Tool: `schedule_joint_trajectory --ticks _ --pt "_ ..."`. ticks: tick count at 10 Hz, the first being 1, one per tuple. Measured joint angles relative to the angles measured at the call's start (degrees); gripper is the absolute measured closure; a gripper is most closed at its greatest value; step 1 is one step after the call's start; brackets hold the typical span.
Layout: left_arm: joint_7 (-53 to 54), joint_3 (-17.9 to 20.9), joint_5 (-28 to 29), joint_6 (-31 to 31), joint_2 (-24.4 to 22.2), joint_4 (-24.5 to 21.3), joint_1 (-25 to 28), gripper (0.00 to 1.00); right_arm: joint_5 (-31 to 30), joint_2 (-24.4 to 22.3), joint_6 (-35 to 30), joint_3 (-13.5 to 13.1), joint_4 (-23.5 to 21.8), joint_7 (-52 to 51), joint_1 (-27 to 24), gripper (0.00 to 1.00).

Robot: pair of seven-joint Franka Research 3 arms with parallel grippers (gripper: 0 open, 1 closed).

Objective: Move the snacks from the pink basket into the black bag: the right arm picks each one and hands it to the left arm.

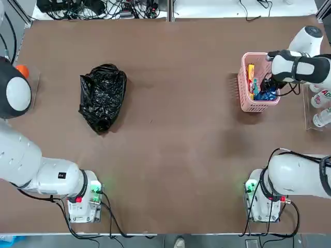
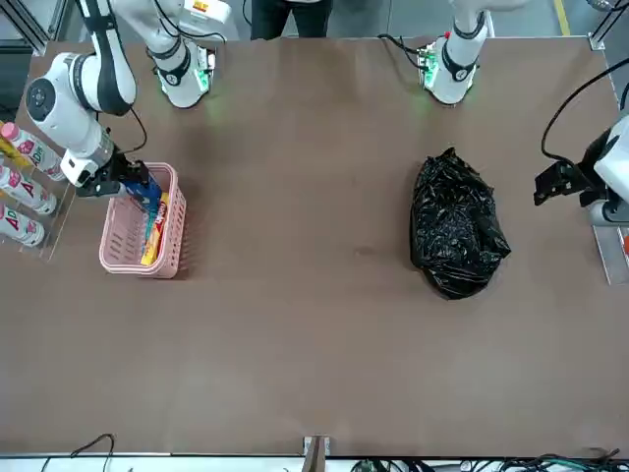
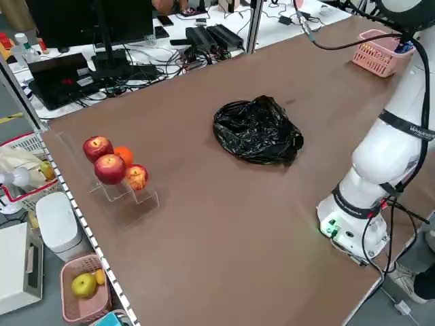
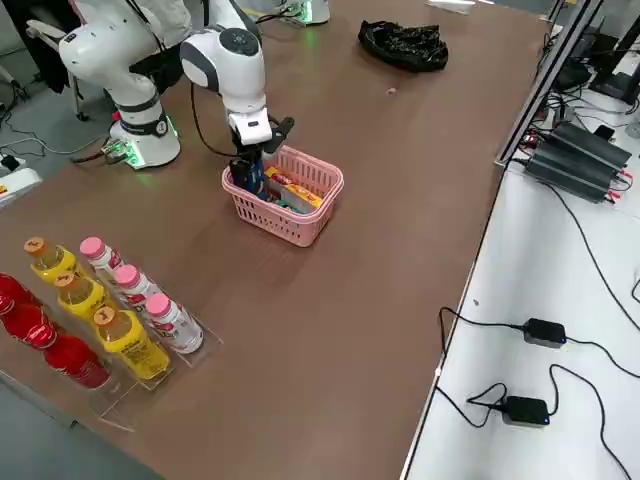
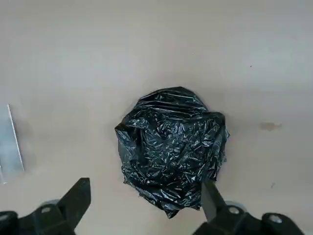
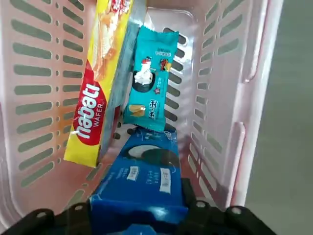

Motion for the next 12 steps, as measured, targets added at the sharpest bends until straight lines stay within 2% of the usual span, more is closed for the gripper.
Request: schedule_joint_trajectory --ticks 2,5,7,10,12 --pt "0.00 -0.01 -0.01 0.22 0.00 0.00 -0.14 0.00 0.00 0.00 -0.03 0.01 0.00 -0.02 0.00 0.52" --pt "0.00 -0.01 -0.01 0.93 0.01 0.00 -0.05 0.00 0.00 0.00 -0.65 0.01 0.26 -0.18 0.00 0.52" --pt "0.00 0.02 -0.01 0.95 0.04 0.00 -0.01 0.00 -0.01 -0.01 -3.28 0.01 1.71 -0.72 0.00 0.52" --pt "0.00 0.13 -0.01 1.62 0.23 0.00 0.04 0.00 -0.80 -0.17 -11.36 -0.03 7.33 -1.17 0.00 0.53" --pt "0.00 0.26 -0.01 2.05 0.32 0.00 0.36 0.00 -1.20 -0.32 -17.37 -0.03 12.83 -1.20 0.00 0.53"
